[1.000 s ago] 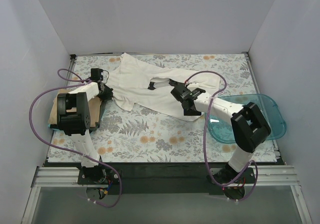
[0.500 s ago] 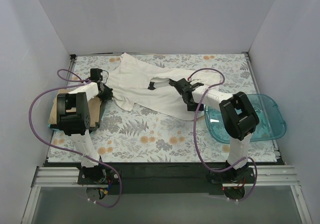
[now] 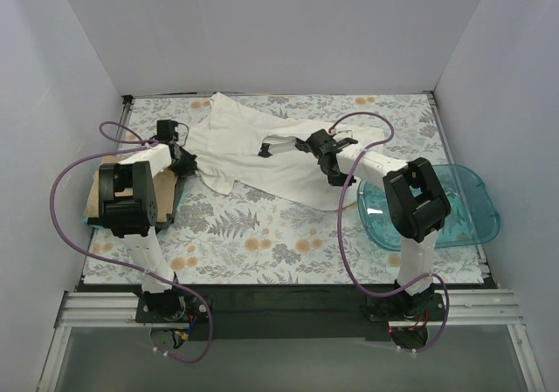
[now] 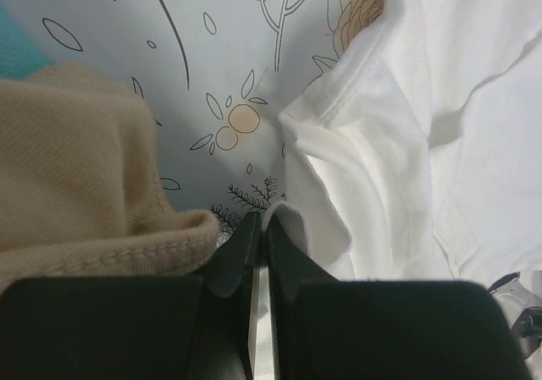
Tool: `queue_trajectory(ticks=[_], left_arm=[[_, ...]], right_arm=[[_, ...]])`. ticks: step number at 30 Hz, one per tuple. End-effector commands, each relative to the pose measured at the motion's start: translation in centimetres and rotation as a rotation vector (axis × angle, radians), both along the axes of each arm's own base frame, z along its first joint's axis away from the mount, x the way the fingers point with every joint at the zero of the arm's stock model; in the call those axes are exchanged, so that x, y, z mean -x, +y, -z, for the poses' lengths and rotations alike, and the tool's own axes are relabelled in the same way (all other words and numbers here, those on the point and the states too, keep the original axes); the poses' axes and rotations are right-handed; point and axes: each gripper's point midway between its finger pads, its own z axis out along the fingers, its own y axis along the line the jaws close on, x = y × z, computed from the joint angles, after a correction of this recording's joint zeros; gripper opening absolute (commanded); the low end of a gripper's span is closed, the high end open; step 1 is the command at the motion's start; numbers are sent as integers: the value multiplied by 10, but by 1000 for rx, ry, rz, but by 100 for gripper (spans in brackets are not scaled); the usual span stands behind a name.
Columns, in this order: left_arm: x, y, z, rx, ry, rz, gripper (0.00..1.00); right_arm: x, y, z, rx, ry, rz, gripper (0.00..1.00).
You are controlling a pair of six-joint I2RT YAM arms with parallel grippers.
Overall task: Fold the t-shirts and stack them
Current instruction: Flatten the tshirt out
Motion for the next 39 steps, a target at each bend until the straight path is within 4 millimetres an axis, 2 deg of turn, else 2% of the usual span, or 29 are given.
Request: queue_trajectory(ticks=[1, 3, 5, 6, 7, 9, 10, 12, 13, 14, 15, 16, 17, 19, 20, 21, 23, 24, 26, 27, 28, 30, 31, 33, 34, 35, 37, 38, 39], left_arm=[[17, 10, 9, -23, 58, -7, 0], [17, 10, 4, -24, 47, 0, 0], [16, 12, -5, -38, 31, -2, 0], [10, 15, -44, -55, -47, -9, 0], [11, 15, -45, -53, -45, -12, 0], [7, 17, -71, -60, -96, -30, 0], [4, 16, -100, -57, -156, -37, 0], [1, 19, -132, -67, -218, -50, 0], [6, 19, -154, -66, -251, -65, 0], [1, 21, -181, -72, -305, -80, 0], [2, 24, -197, -81, -334, -93, 0], [2, 23, -216, -81, -370, -98, 0], [6, 24, -251, -81, -437, -103, 0], [12, 23, -288, -81, -505, -106, 0], [20, 23, -315, -82, -562, -112, 0], [23, 23, -353, -82, -643, -115, 0], [39, 24, -396, -84, -724, -131, 0], [56, 23, -440, -86, -826, -136, 0], [80, 22, -488, -95, -946, -135, 0], [90, 21, -505, -110, -986, -127, 0], [111, 20, -545, -121, -1084, -122, 0], [136, 17, -581, -134, -1179, -103, 0], [161, 14, -611, -151, -1265, -91, 0], [186, 11, -635, -158, -1343, -80, 0], [207, 8, -649, -163, -1396, -74, 0], [223, 7, -662, -169, -1449, -70, 0], [250, 3, -678, -176, -1533, -57, 0], [273, 2, -685, -181, -1577, -65, 0], [285, 2, -691, -185, -1606, -73, 0]], right_arm=[[-8, -2, -8, 8, -32, 17, 2], [-9, 0, -15, -1, -44, 9, 1], [-13, 1, -31, -17, -74, -8, 1], [-24, 4, -63, -31, -140, -39, 1], [-27, 6, -73, -47, -166, -38, 1], [-33, 7, -93, -55, -200, -62, 1], [-39, 9, -115, -80, -249, -69, 1], [-44, 2, -140, -85, -297, -76, 1], [-45, 0, -166, -107, -354, -77, 1], [-47, -7, -182, -116, -386, -69, 1], [-48, -10, -197, -124, -416, -74, 1], [-44, -16, -221, -135, -461, -86, 1], [-45, -20, -245, -152, -513, -87, 1], [-37, -28, -286, -178, -599, -101, 1], [-34, -32, -309, -182, -645, -116, 1], [-30, -34, -325, -193, -677, -126, 1], [-15, -44, -361, -210, -758, -142, 1], [-8, -47, -382, -226, -805, -150, 1], [12, -58, -417, -252, -891, -154, 1], [22, -60, -438, -279, -941, -167, 1], [30, -63, -452, -296, -975, -177, 1], [57, -71, -484, -341, -1060, -205, 1], [77, -75, -508, -375, -1124, -242, 1], [97, -78, -527, -407, -1179, -279, 1], [106, -75, -535, -432, -1197, -323, 1], [124, -80, -547, -454, -1240, -341, 1], [150, -82, -559, -492, -1285, -400, 1], [155, -82, -561, -501, -1294, -412, 1], [162, -86, -564, -503, -1309, -416, 1]])
